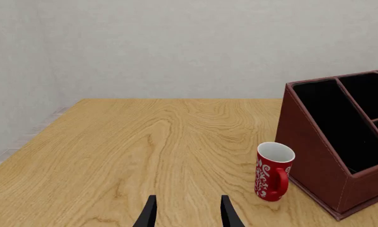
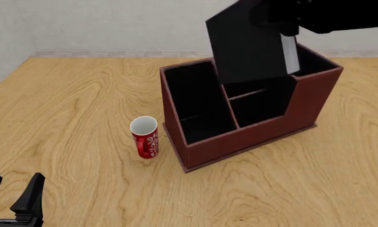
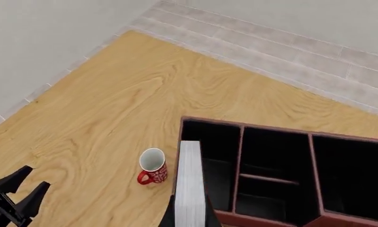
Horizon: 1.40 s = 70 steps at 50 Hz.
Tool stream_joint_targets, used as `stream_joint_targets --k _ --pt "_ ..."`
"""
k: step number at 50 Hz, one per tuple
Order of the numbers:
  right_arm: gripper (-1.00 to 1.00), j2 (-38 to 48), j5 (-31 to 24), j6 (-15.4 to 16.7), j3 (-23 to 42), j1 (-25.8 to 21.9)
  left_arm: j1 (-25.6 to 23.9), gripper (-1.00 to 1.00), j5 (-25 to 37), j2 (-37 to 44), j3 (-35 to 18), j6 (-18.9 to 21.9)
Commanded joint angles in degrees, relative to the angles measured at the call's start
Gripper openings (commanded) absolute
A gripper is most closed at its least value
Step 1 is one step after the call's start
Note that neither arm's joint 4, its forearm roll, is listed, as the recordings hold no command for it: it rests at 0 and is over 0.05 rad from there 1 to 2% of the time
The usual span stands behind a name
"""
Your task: Pick up the book and place it in the left compartment of the caddy.
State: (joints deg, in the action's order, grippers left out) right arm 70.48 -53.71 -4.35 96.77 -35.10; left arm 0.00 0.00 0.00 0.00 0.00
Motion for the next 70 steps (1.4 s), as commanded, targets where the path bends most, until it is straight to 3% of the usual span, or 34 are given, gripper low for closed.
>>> stream_joint_targets --k 1,27,45,70 --pt "-1.00 0.7 3.0 -2.2 -1.6 2.9 0.0 1.00 0.0 0.0 0.0 0.0" --pt "-1.00 5.4 11.1 -2.5 -11.0 2.9 0.0 1.00 0.0 0.0 0.0 0.0" --pt "-1.00 10.0 15.3 -1.2 -12.5 4.5 0.0 1.00 0.0 0.0 0.0 0.0" --pt "-1.00 15.6 20.6 -1.9 -15.2 5.2 0.0 1.00 0.0 0.0 0.0 0.0"
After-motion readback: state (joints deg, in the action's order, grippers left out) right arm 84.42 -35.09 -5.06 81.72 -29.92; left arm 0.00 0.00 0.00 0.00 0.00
